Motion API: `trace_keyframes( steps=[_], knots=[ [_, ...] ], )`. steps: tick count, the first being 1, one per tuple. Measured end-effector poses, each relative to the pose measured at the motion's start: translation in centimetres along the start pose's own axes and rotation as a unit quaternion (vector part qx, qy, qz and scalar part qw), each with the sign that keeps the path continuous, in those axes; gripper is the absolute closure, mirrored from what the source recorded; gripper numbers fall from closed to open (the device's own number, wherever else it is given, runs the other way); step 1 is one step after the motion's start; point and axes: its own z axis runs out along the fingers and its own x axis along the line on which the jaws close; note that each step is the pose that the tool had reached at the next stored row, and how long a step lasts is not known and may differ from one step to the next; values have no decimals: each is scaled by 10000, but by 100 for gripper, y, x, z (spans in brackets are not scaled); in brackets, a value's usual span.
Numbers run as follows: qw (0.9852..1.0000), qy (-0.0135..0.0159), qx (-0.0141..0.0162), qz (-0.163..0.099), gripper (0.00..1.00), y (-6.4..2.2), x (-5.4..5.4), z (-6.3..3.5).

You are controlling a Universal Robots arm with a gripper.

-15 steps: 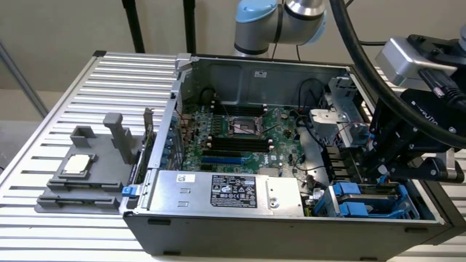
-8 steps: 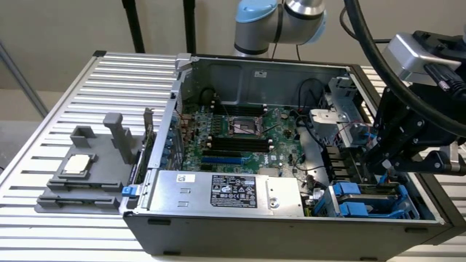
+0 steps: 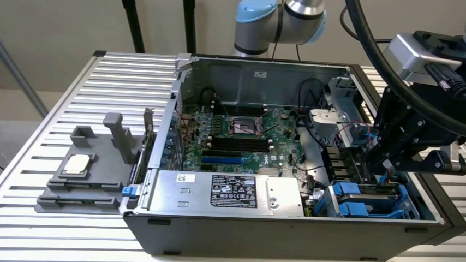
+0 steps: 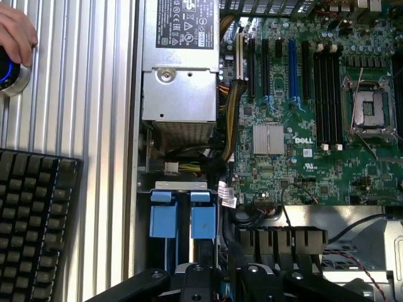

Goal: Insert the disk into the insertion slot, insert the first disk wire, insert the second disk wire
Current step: 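Insert the second disk wire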

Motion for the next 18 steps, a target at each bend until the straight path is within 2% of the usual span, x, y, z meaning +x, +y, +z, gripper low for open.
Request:
trace_keyframes(
  steps=[11, 15, 16, 17, 18],
  knots=[
    [10000, 5, 0, 1, 75, -18, -26, -2],
    [10000, 32, 1, 4, 75, -34, -50, -1],
    [10000, 52, 1, 6, 73, -45, -52, -4],
    [10000, 77, 2, 8, 67, -63, -53, -5],
    [10000, 83, 2, 9, 67, -68, -54, -3]
  ],
)
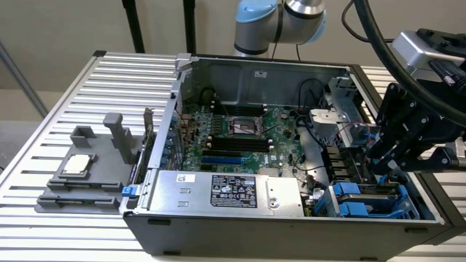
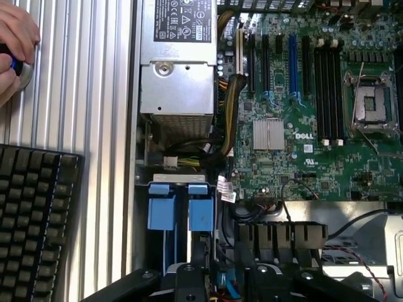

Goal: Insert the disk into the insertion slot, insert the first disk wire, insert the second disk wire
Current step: 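Insert the second disk wire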

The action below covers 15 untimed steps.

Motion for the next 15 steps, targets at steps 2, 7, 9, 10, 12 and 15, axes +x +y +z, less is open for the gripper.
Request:
trace_keyframes(
  steps=[2, 7, 9, 10, 12, 15],
  knots=[
    [10000, 14, 0, 2, 67, -9, -1, 5],
    [10000, 97, 3, 10, 67, -37, -28, 59],
    [9999, 166, 4, 18, 67, -49, -57, 82],
    [9998, 183, 5, 19, 67, -51, -67, 86],
    [9998, 215, 5, 23, 67, -55, -89, 92],
    [9997, 257, 6, 27, 67, -61, -123, 101]
  ],
)
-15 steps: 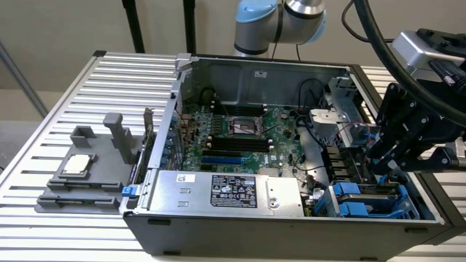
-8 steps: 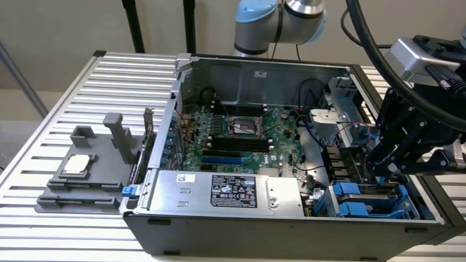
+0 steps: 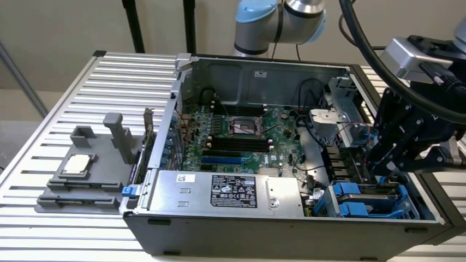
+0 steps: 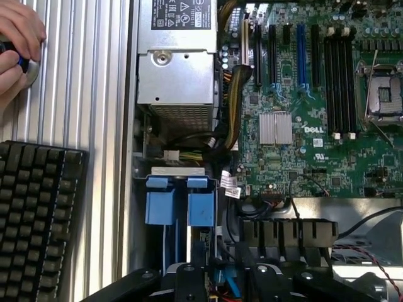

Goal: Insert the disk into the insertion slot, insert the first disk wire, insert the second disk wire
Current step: 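Insert the second disk wire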

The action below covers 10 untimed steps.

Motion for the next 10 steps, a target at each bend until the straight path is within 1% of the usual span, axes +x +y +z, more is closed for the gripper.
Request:
trace_keyframes(
  steps=[5, 6, 7, 9, 10],
  knots=[
    [10000, 58, 1, 7, 67, -8, -23, 11],
    [10000, 70, 2, 8, 69, -9, -25, 12],
    [10000, 82, 2, 9, 76, -10, -26, 13],
    [9999, 105, 2, 12, 76, -11, -27, 16],
    [9999, 115, 2, 12, 82, -13, -28, 18]
  ],
)
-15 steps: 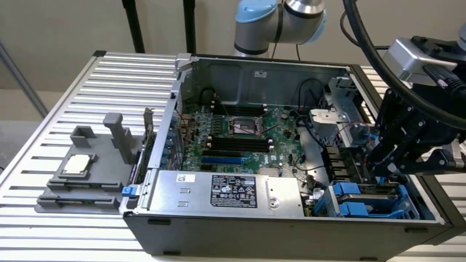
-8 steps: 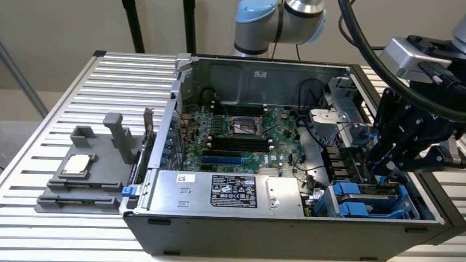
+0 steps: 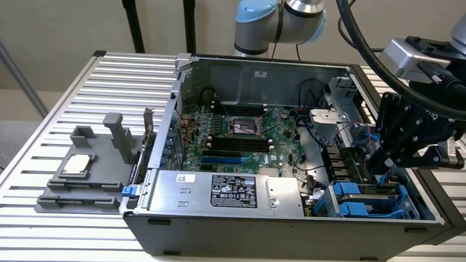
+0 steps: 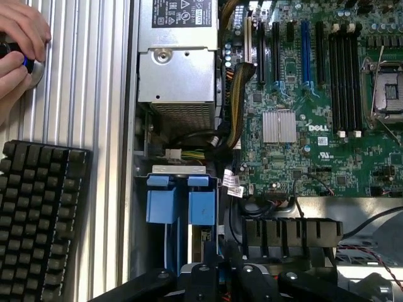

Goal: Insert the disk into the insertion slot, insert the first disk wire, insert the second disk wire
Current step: 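Insert the second disk wire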

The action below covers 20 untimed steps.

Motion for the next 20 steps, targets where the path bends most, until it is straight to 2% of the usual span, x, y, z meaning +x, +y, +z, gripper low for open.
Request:
trace_keyframes(
  steps=[4, 8, 10, 12, 16, 20],
  knots=[
    [10000, 21, 1, 3, 83, -3, -1, 7],
    [10000, 20, 0, 2, 83, -4, 1, 16],
    [10000, 7, 1, 0, 83, -5, 12, 18],
    [10000, -29, 7, -4, 83, -3, 44, 24],
    [9999, -151, 38, -17, 83, 1, 150, 59],
    [9997, -251, 60, -29, 83, 4, 222, 102]
  ],
)
